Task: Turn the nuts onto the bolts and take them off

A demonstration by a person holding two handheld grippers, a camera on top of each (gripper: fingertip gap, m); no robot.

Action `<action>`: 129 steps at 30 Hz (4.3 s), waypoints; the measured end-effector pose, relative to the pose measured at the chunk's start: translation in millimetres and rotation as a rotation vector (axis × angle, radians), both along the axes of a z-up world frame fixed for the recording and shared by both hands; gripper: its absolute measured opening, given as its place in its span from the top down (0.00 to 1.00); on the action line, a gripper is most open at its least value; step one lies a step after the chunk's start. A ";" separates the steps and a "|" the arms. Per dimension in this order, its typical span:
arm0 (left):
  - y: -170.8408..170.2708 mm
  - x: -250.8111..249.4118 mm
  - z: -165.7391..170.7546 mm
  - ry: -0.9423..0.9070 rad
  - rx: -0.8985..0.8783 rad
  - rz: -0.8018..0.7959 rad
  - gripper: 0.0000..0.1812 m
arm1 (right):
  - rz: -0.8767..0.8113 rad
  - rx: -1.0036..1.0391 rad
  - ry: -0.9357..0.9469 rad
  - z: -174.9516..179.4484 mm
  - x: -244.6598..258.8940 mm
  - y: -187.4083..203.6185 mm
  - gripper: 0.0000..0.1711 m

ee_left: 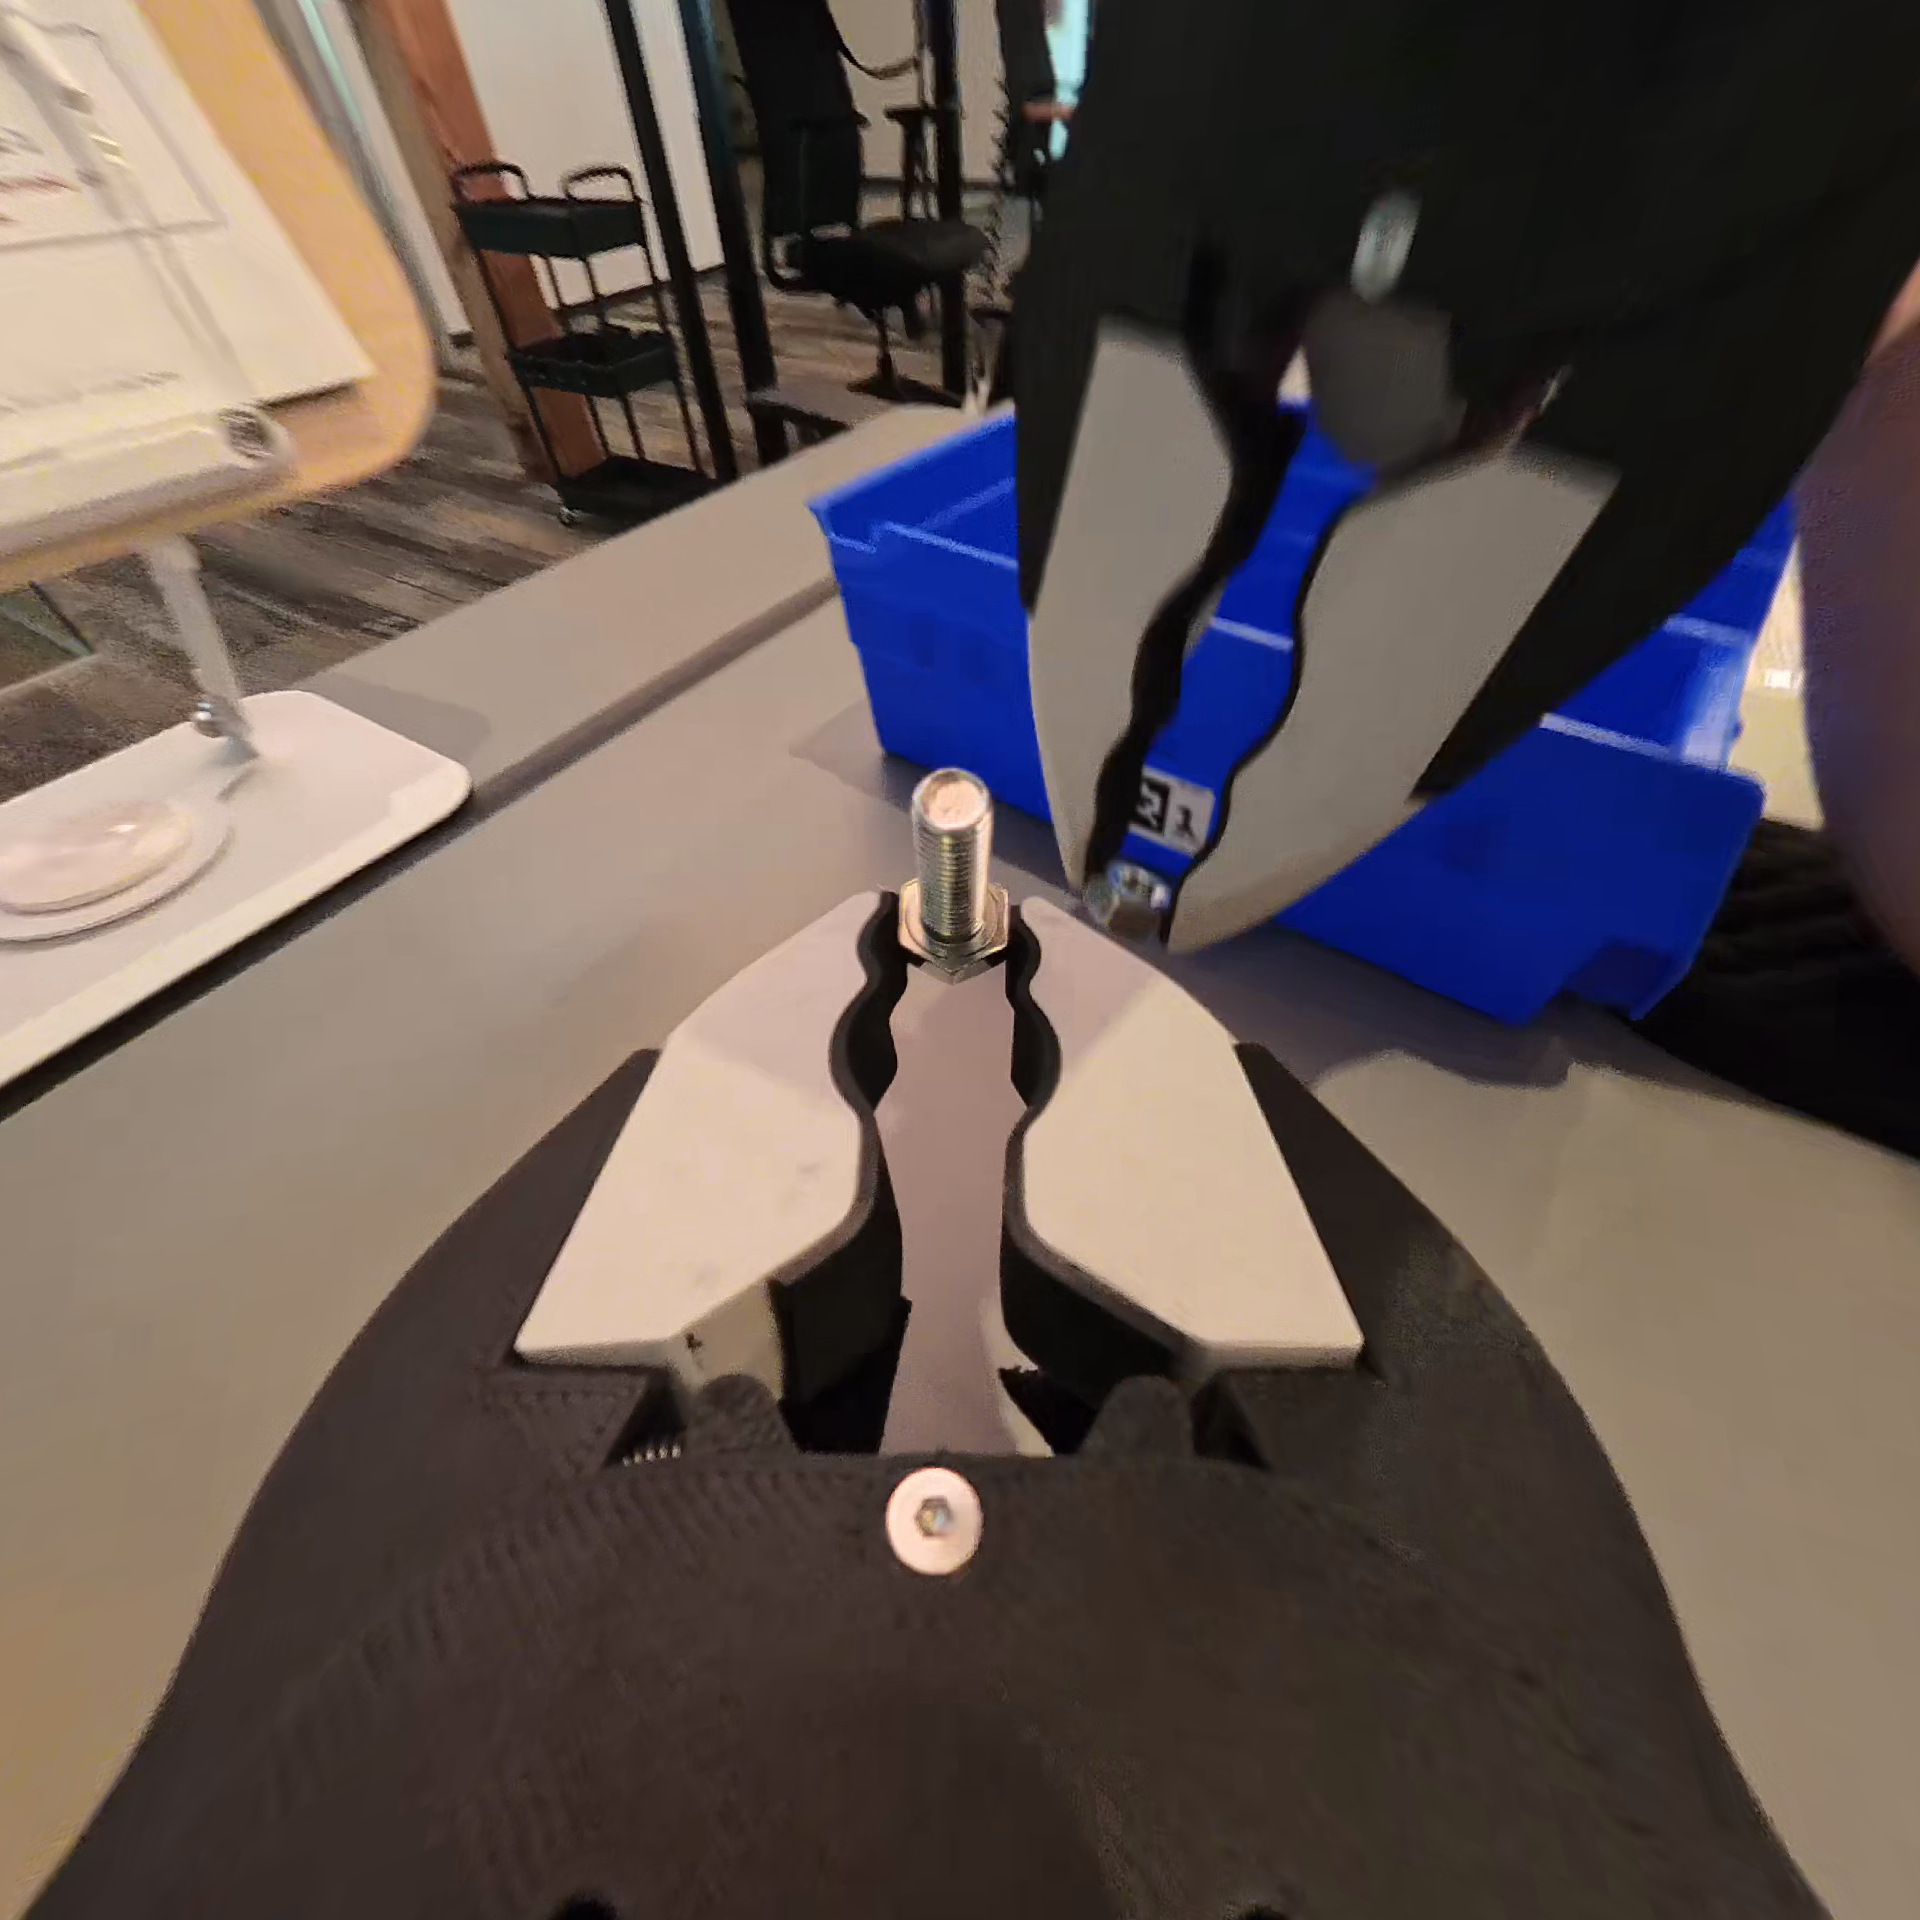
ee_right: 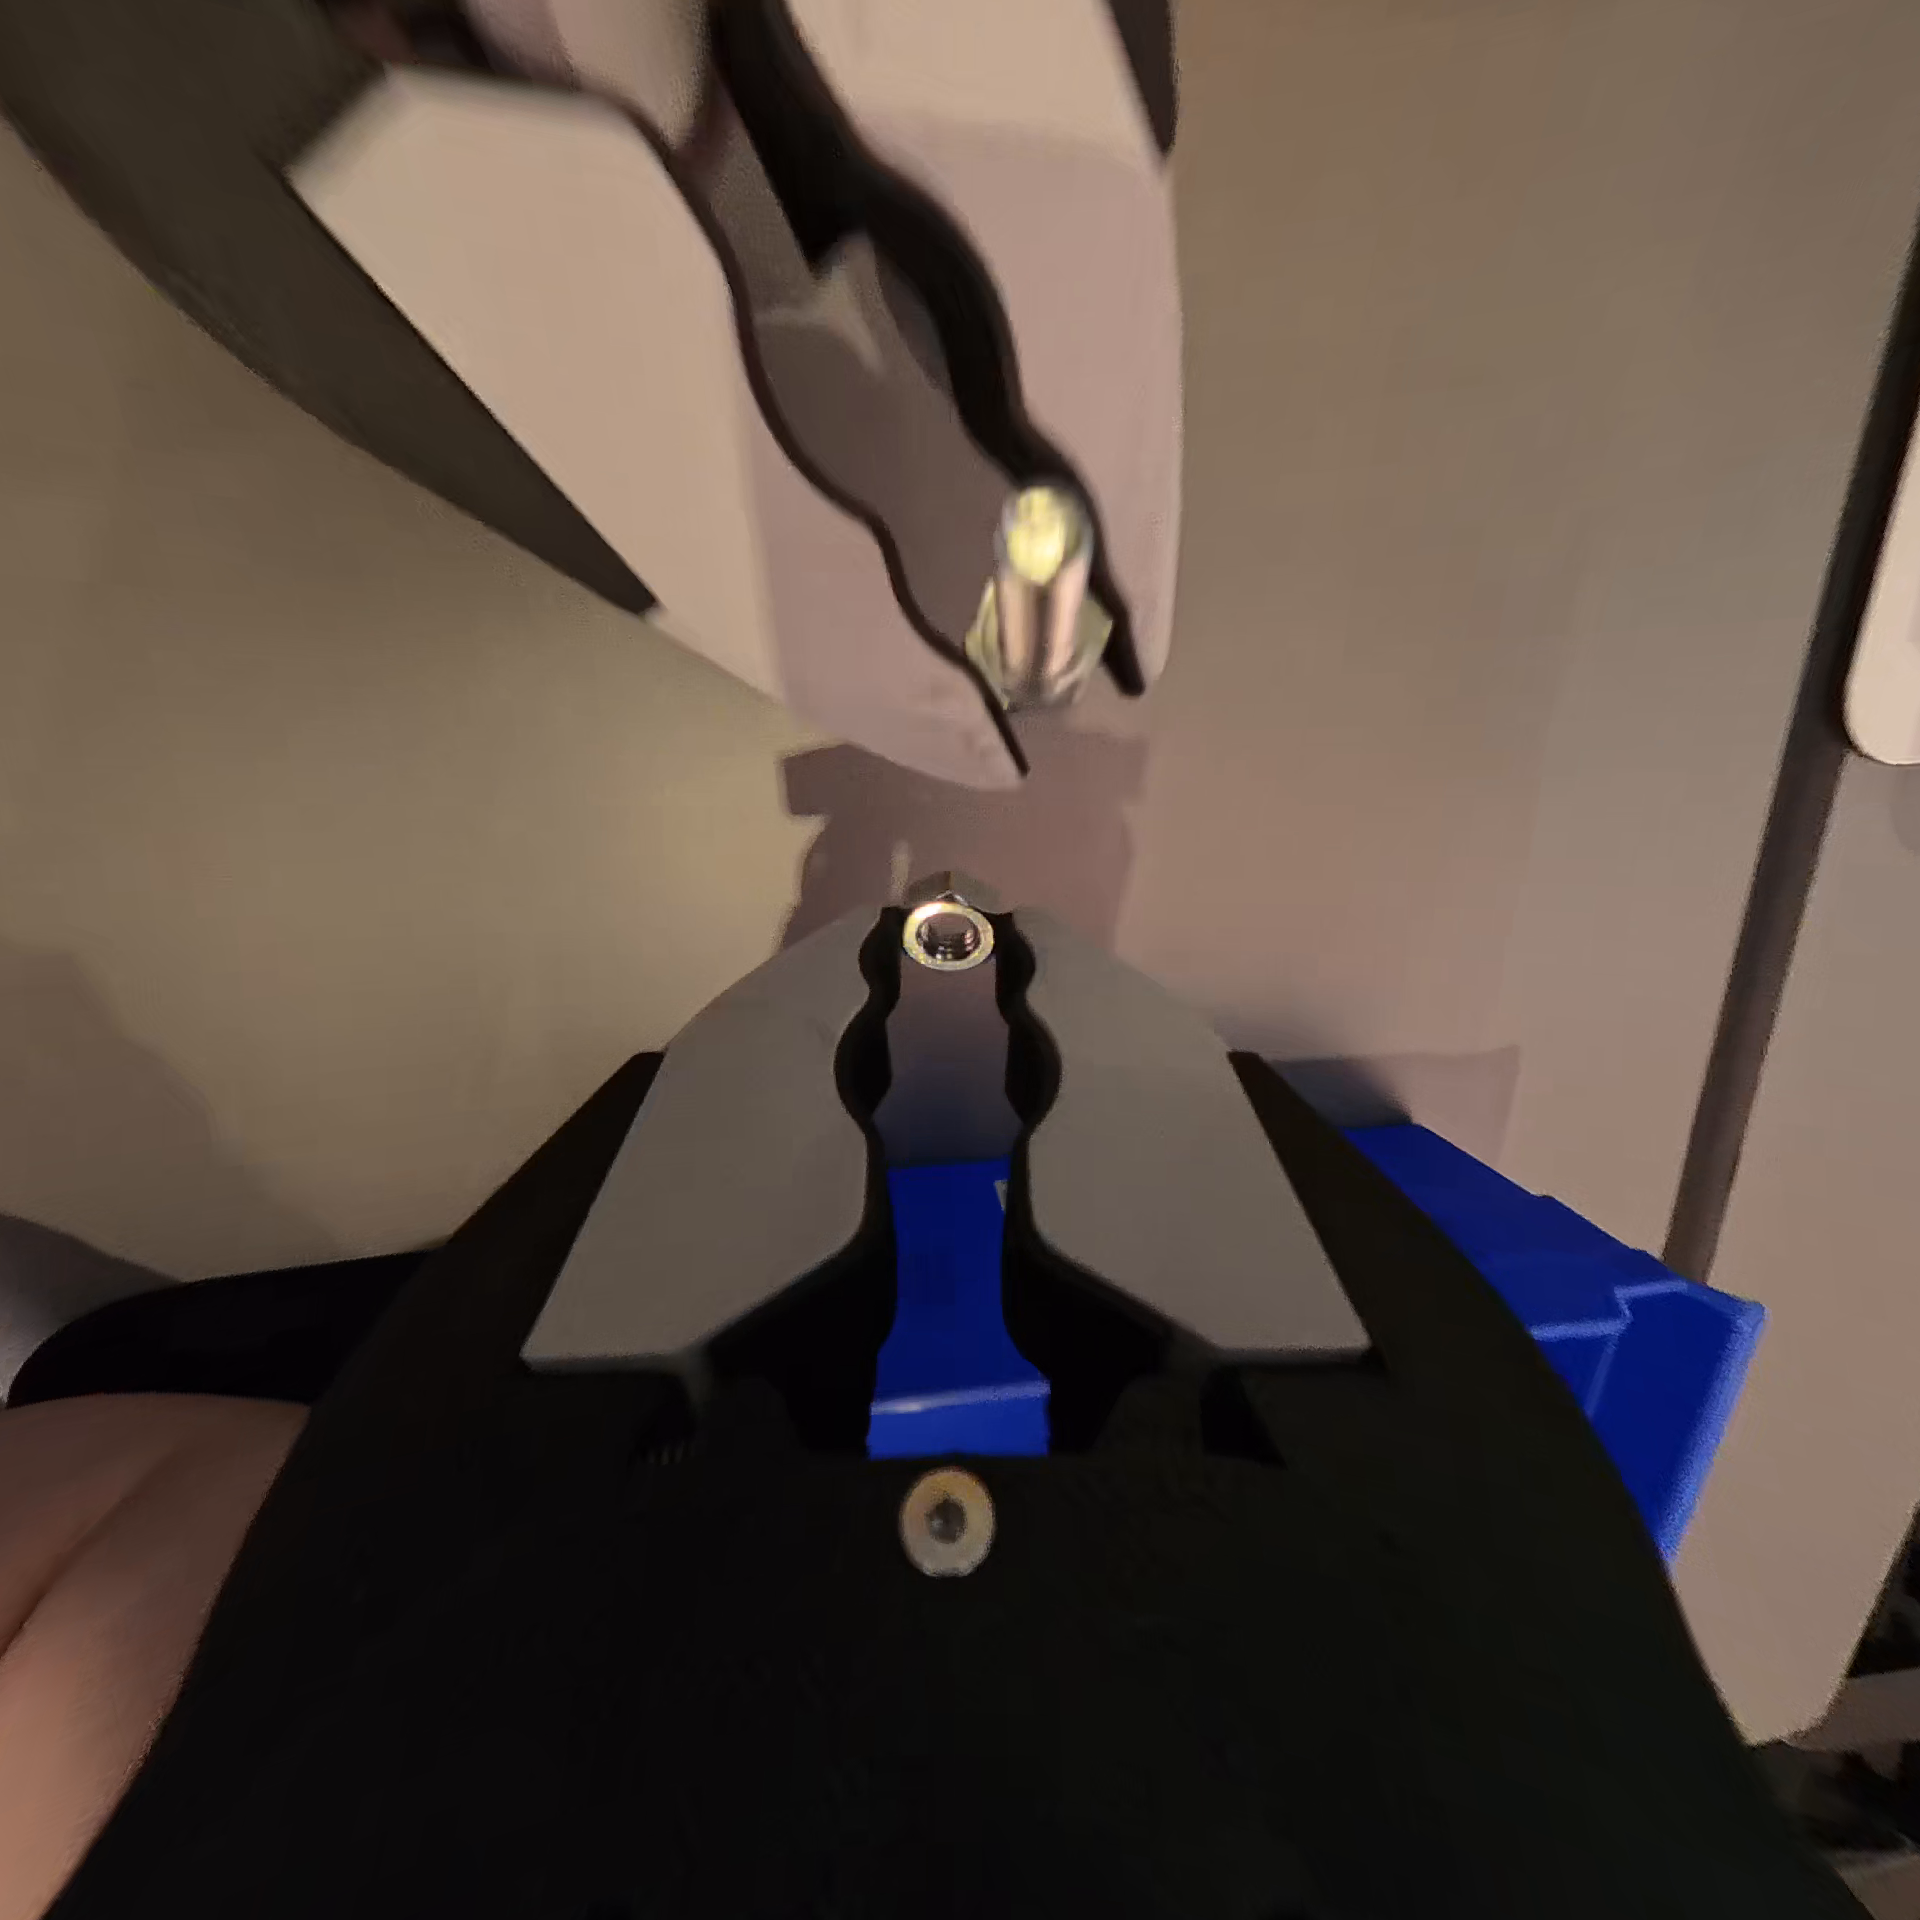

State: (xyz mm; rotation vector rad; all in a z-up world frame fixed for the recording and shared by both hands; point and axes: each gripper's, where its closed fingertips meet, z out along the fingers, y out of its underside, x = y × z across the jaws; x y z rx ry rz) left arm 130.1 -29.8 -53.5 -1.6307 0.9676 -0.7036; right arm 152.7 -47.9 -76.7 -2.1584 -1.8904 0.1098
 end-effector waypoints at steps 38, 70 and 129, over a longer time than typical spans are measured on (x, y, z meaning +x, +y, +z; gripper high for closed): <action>10.3 -18.2 24.8 -0.093 -0.039 0.048 0.90 | -0.017 0.114 0.603 84.3 -69.9 14.3 0.82; -17.0 -6.4 56.5 -0.311 -0.168 -0.256 0.90 | -0.149 -0.138 0.674 89.4 -58.4 7.7 0.94; -49.4 -77.4 173.0 -0.258 0.044 -0.262 0.95 | 0.289 0.031 -0.260 -84.0 4.5 19.4 0.87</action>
